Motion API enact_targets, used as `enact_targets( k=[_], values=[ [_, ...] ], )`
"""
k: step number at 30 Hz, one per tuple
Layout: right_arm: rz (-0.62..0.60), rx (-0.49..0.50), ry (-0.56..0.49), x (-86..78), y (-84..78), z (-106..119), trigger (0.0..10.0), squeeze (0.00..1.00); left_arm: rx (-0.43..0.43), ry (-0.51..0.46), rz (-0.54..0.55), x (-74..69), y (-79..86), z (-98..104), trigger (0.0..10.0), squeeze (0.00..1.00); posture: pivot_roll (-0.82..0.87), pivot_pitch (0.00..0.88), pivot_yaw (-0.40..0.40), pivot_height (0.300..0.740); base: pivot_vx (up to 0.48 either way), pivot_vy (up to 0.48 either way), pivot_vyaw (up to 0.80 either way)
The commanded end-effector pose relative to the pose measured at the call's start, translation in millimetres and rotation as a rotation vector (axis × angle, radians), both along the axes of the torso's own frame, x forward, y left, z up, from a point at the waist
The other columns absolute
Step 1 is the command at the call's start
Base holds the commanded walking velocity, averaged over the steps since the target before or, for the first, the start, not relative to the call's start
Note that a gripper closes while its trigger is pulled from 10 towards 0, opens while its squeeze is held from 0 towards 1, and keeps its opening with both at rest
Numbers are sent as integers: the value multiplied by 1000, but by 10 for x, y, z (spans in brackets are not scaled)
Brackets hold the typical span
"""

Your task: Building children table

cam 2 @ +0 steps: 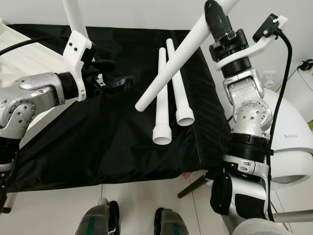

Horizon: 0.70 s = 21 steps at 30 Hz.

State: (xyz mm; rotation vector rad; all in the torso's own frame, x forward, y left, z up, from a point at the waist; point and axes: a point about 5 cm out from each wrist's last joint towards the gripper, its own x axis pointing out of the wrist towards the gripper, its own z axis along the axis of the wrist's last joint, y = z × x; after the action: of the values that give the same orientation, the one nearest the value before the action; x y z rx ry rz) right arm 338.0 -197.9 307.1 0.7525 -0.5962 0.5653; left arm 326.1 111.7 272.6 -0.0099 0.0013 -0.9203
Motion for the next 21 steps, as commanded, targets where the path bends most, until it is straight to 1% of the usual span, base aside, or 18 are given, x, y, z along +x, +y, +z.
enact_targets(
  k=[1, 4, 6, 7, 8, 10, 11, 12, 13, 14, 15, 17, 18, 20, 21],
  values=[
    [-39, 69, -22, -1, -66, 34, 10000, 0, -81, -6, 98, 88, 93, 80, 10000, 0, 56, 97, -33, 740, 0, 0, 0],
    [-76, 135, -31, 13, -113, 25, 10000, 0, -172, -3, 172, 156, 125, 118, 10000, 0, 58, 101, -34, 740, 0, 0, 0],
    [-76, 135, -31, 13, -113, 25, 10000, 0, -172, -3, 172, 156, 125, 118, 10000, 0, 58, 101, -34, 740, 0, 0, 0],
    [-91, 155, -32, 22, -126, 17, 10000, 0, -217, 7, 198, 179, 137, 130, 10000, 0, 59, 102, -34, 740, 0, 0, 0],
    [-108, 175, -33, 38, -137, 10, 10000, 0, -279, 34, 228, 210, 152, 138, 10000, 0, 58, 107, -34, 740, 0, 0, 0],
    [-122, 197, -34, 59, -144, -1, 10000, 0, -372, 90, 267, 253, 166, 131, 10000, 0, 60, 109, -35, 740, 0, 0, 0],
    [-125, 205, -35, 68, -146, -3, 10000, 0, -406, 116, 281, 268, 167, 122, 10000, 0, 59, 111, -35, 740, 0, 0, 0],
    [-125, 205, -35, 68, -146, -3, 10000, 0, -406, 116, 281, 268, 167, 122, 10000, 0, 59, 111, -35, 740, 0, 0, 0],
    [-129, 216, -34, 76, -150, -7, 10000, 0, -434, 134, 296, 279, 165, 109, 10000, 0, 60, 112, -35, 740, 0, 0, 0],
    [-133, 240, -36, 94, -155, -9, 10000, 0, -505, 193, 348, 309, 159, 57, 10000, 0, 62, 113, -36, 740, 0, 0, 0],
    [-133, 240, -36, 94, -155, -9, 10000, 0, -505, 193, 348, 309, 159, 57, 10000, 0, 62, 113, -36, 740, 0, 0, 0],
    [-133, 256, -39, 106, -154, -7, 10000, 0, -562, 248, 381, 325, 133, 6, 10000, 0, 62, 114, -35, 740, 0, 0, 0],
    [-133, 256, -39, 106, -154, -7, 10000, 0, -562, 248, 381, 325, 133, 6, 10000, 0, 62, 114, -35, 740, 0, 0, 0],
    [-127, 266, -46, 117, -133, -1, 10000, 0, -610, 293, 387, 317, 69, -30, 10000, 0, 60, 114, -36, 740, 0, 0, 0],
    [-127, 266, -46, 117, -133, -1, 10000, 0, -610, 293, 387, 317, 69, -30, 10000, 0, 60, 114, -36, 740, 0, 0, 0]
  ],
)
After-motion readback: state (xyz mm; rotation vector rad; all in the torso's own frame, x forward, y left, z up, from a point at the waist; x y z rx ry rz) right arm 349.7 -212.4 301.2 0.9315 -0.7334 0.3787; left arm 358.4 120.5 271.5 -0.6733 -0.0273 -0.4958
